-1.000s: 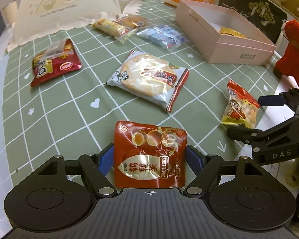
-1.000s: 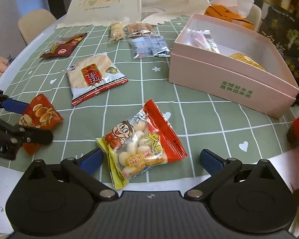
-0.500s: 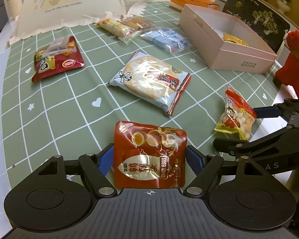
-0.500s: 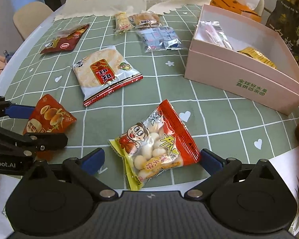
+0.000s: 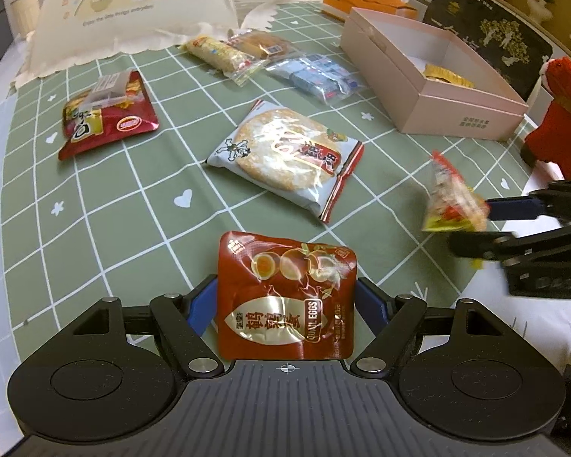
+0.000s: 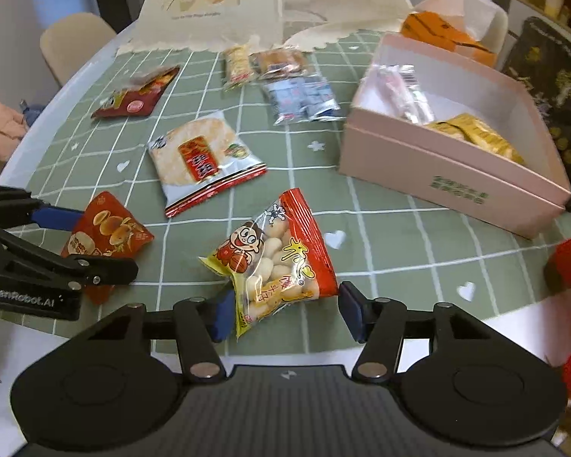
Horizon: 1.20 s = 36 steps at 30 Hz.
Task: Organize snacks
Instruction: 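Carry both bags over the pink box and open both tools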
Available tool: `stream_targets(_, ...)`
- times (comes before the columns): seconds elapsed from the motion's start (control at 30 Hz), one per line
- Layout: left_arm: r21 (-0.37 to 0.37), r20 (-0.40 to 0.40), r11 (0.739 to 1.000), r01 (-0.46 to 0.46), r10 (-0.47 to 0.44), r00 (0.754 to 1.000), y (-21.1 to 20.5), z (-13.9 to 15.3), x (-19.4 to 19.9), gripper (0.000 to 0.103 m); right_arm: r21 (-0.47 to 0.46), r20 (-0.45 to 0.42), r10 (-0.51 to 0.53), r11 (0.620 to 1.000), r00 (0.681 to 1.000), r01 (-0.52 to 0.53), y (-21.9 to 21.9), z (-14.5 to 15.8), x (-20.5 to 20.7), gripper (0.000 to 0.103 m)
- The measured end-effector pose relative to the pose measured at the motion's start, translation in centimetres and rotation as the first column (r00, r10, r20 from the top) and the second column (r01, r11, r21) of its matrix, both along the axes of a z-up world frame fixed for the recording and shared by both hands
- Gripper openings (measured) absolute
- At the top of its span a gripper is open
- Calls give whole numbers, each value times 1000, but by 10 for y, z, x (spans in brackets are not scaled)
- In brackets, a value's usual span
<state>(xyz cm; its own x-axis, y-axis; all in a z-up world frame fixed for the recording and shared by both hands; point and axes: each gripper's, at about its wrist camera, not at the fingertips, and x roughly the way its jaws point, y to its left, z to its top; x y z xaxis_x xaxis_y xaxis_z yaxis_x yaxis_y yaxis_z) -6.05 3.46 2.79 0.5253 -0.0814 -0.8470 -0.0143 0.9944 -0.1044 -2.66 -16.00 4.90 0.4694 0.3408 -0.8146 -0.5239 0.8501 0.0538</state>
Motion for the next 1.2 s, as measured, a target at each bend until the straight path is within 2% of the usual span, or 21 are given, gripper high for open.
stream_targets(0.13,-57,26,997,49,-47,999,-6,8,-6,80,18,23,-48,999,999,47,-27,19,-5,56)
stream_targets(0.23,-59,89,989,135,-130,988,-20,36,-4,80,43,24,-102,994,995,101,-49,37,-6,56)
stream_targets(0.3,-70,165,975,213,-200,966,-30,67,9,80,65,31,-130,990,991,128,-60,48,-6,56)
stream_targets(0.4,-32,299,953,301,-279,913,-47,120,43,80,82,42,-160,984,986,156,-71,61,1,56)
stream_targets(0.5,-36,408,940,341,-298,863,-65,159,88,81,82,79,-170,983,982,164,-75,69,6,56)
stream_targets(0.57,-64,444,935,349,-286,849,-77,170,122,81,85,106,-177,982,979,168,-78,74,8,56)
stream_targets(0.63,-134,418,932,337,-255,872,-87,164,160,81,88,128,-189,980,974,179,-83,77,9,56)
stream_targets(0.73,-199,260,923,329,-274,926,-102,125,212,81,90,136,-222,973,966,211,-92,80,11,56)
stream_targets(0.8,-198,229,929,312,-266,937,-104,104,219,81,90,138,-244,968,960,233,-100,81,11,56)
stream_targets(0.87,-240,246,931,275,-216,945,-94,94,210,81,92,142,-261,964,955,250,-106,83,11,56)
stream_targets(0.97,-376,274,895,240,-140,951,-71,88,194,81,121,139,-262,962,955,247,-111,91,21,56)
stream_targets(1.1,-456,245,870,188,-80,966,-64,86,206,81,149,147,-257,960,955,235,-102,106,49,56)
stream_targets(1.2,-573,313,800,177,14,950,-56,93,211,81,152,193,-270,958,943,243,-99,121,62,56)
